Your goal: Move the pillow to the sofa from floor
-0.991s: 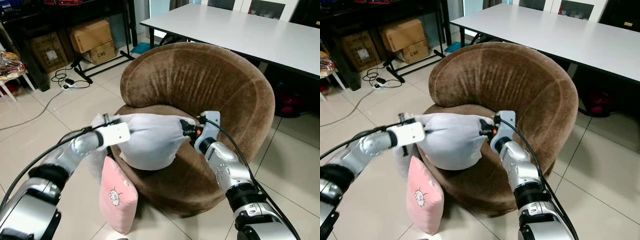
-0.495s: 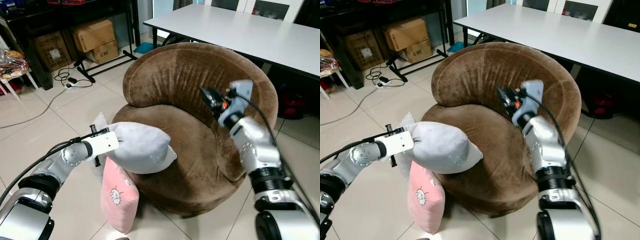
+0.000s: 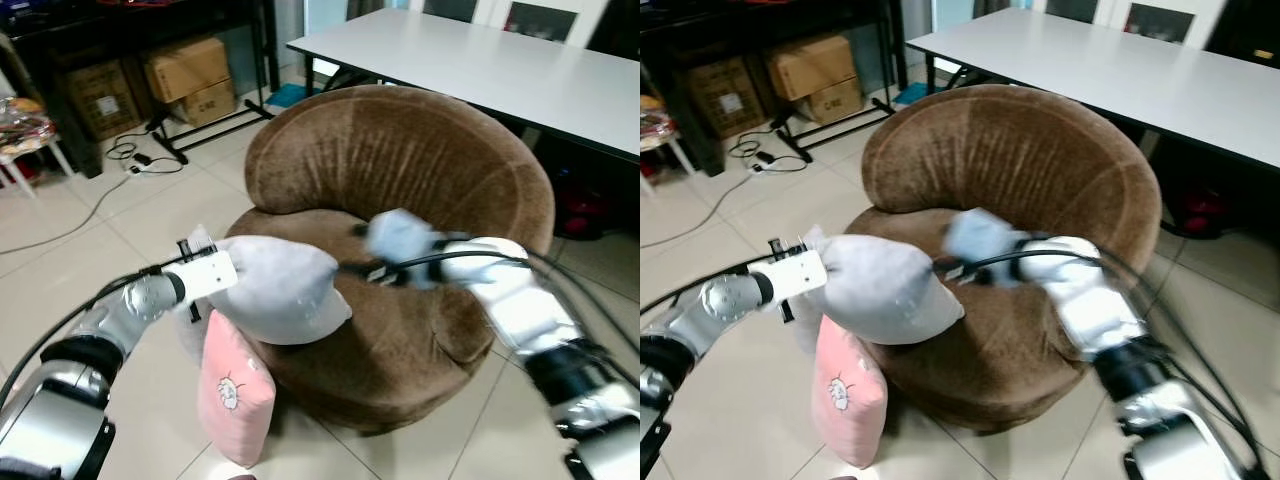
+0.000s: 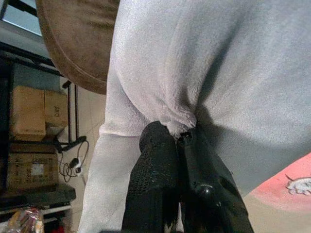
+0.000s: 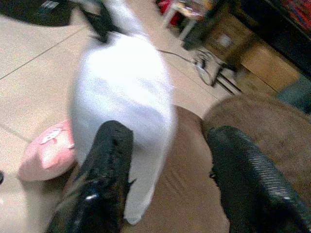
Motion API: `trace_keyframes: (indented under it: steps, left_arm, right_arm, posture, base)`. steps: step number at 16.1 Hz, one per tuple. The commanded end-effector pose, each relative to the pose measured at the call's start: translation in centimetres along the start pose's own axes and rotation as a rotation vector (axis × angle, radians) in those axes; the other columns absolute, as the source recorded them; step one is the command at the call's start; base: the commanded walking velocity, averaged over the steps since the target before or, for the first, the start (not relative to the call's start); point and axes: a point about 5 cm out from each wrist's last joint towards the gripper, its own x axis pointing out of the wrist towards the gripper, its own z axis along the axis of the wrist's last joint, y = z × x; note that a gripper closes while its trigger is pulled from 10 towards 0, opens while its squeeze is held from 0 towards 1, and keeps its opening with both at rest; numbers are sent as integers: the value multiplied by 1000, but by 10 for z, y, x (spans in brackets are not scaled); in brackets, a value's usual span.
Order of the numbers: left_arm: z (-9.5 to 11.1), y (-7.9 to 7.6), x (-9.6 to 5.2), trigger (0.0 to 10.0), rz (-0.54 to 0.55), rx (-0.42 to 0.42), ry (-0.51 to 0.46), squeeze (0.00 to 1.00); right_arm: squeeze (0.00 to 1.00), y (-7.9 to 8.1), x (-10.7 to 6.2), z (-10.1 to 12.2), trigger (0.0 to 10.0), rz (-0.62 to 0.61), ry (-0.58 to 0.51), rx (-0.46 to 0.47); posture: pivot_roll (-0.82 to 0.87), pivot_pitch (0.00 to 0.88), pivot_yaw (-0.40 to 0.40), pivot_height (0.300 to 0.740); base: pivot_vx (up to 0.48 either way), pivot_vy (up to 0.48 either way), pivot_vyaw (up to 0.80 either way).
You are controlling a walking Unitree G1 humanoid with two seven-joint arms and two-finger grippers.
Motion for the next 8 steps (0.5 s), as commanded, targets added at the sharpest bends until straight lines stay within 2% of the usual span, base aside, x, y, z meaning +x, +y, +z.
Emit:
trace_keyframes:
  steps: [1, 2, 3, 4, 7, 8]
  left_arm:
    - [-1, 5, 0, 0, 13, 3, 20, 0]
    - [-1, 8, 0, 0, 23, 3, 27, 0]
    - [-1, 9, 0, 0, 27, 3, 29, 0]
    - [0, 12, 1, 0, 33, 6, 35, 0]
    - [10, 13, 7, 0, 19, 20, 22, 0]
    - [14, 12, 10, 0, 14, 23, 13, 0]
  right_arm:
    - [1000, 7, 14, 9, 10000, 66, 33, -65]
    - [1000, 13, 23, 11, 10000, 107, 57, -105]
    - [1000, 15, 27, 11, 10000, 118, 68, -108]
    - [1000, 15, 40, 11, 10000, 108, 91, -84]
    - [1000, 10, 67, -3, 10000, -7, 206, -89]
    - [43, 12, 72, -6, 10000, -15, 220, -99]
  posture:
    - [-83, 0, 7, 740]
    - [-84, 0, 7, 740]
    - [-89, 0, 9, 740]
    - [-105, 0, 14, 740]
    - [-137, 0, 29, 740]
    - [-141, 0, 29, 740]
  base:
    - [0, 0, 0]
    - [0, 0, 0]
    - [0, 0, 0]
    - [0, 0, 0]
    - [0, 0, 0]
    - [0, 0, 0]
